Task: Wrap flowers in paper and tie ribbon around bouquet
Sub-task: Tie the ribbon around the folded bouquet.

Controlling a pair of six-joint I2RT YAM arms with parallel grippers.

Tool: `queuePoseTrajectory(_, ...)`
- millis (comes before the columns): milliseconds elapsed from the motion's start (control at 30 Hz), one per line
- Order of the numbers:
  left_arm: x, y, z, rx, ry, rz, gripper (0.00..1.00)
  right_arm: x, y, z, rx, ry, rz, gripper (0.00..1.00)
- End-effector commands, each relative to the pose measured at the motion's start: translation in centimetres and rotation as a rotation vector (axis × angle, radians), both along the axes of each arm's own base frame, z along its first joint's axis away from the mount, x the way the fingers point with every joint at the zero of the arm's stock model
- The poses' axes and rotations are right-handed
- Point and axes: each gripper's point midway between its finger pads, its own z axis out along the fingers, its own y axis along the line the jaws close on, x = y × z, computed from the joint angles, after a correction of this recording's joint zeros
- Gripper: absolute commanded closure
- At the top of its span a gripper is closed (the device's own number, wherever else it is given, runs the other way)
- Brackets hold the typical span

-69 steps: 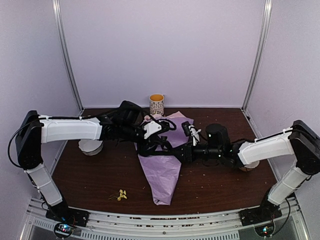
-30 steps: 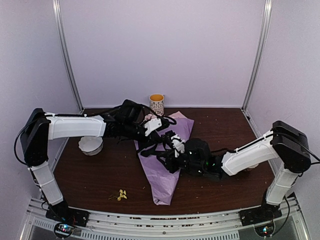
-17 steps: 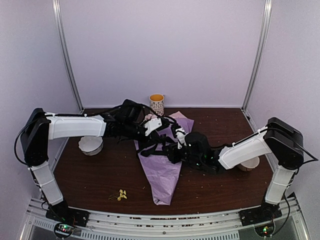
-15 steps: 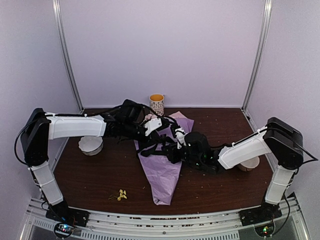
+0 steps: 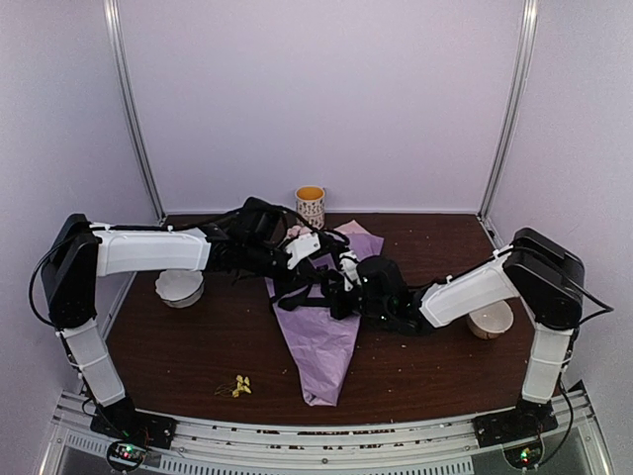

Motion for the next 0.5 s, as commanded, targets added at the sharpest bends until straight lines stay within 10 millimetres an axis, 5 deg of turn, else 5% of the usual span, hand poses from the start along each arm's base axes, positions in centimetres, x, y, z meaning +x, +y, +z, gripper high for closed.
queuePoseTrajectory(0, 2.3, 0.7, 0.7, 0.002, -0.045, 0.094, 1.0, -1.1, 0.5, 2.7, 0.005, -0.006, 0.082, 1.0)
queuePoseTrajectory(200, 4.0, 2.0, 1.0, 0.036, -0.102, 0.196, 1.0, -7.3, 0.0, 4.8, 0.061, 0.097, 0.312, 1.0)
queuePoseTrajectory(333, 3.8, 2.4, 0.9, 0.03, -0.1, 0.212, 1.0, -10.5, -1.1, 4.4, 0.07, 0.184, 0.373, 1.0)
queuePoseTrajectory(467, 3.1, 2.5, 0.3, 0.03, -0.064, 0.206, 1.0, -14.4, 0.0, 4.1, 0.107, 0.32, 0.539, 1.0)
